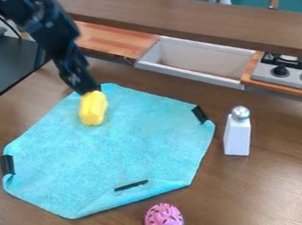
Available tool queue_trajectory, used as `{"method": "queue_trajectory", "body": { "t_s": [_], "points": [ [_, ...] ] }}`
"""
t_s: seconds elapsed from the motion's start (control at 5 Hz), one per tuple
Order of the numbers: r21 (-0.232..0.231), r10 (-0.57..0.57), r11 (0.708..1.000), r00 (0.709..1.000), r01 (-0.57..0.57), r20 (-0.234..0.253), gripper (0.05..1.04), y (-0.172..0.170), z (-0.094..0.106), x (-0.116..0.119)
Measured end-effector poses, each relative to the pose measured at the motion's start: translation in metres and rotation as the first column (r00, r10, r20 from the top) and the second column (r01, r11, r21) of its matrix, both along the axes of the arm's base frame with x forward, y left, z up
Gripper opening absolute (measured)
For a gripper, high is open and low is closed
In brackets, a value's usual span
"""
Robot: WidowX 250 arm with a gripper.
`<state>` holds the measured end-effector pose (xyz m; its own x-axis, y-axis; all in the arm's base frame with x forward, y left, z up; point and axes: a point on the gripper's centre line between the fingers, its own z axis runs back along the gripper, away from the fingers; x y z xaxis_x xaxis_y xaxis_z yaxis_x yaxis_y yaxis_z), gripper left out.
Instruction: Move the yellow object from top left of the cloth to bottom right of the table
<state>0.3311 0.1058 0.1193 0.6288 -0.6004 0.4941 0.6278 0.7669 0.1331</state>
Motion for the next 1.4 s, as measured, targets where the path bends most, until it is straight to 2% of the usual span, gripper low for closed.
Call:
{"method": "queue_trajectory", "body": {
  "t_s": [0.2, 0.4, 0.6, 0.8, 1.0, 1.4],
  "points": [
    [-0.106, 0.27, 0.957, 0.962, -0.271, -0.024, 0.999, 0.03, 0.006, 0.028],
    [-0.144, 0.502, 0.848, 0.86, -0.51, -0.09, 0.999, 0.047, 0.004, 0.035],
    [-0.105, 0.707, 0.69, 0.698, -0.717, -0.114, 0.999, 0.058, -0.006, 0.034],
    [-0.058, 0.837, 0.533, 0.537, -0.844, -0.103, 0.999, 0.048, -0.021, 0.035],
    [-0.039, 0.837, 0.54, 0.541, -0.841, -0.085, 0.999, 0.049, -0.037, 0.037],
    [-0.051, 0.846, 0.515, 0.516, -0.856, -0.133, 0.999, 0.05, -0.067, 0.05]
  ]
}}
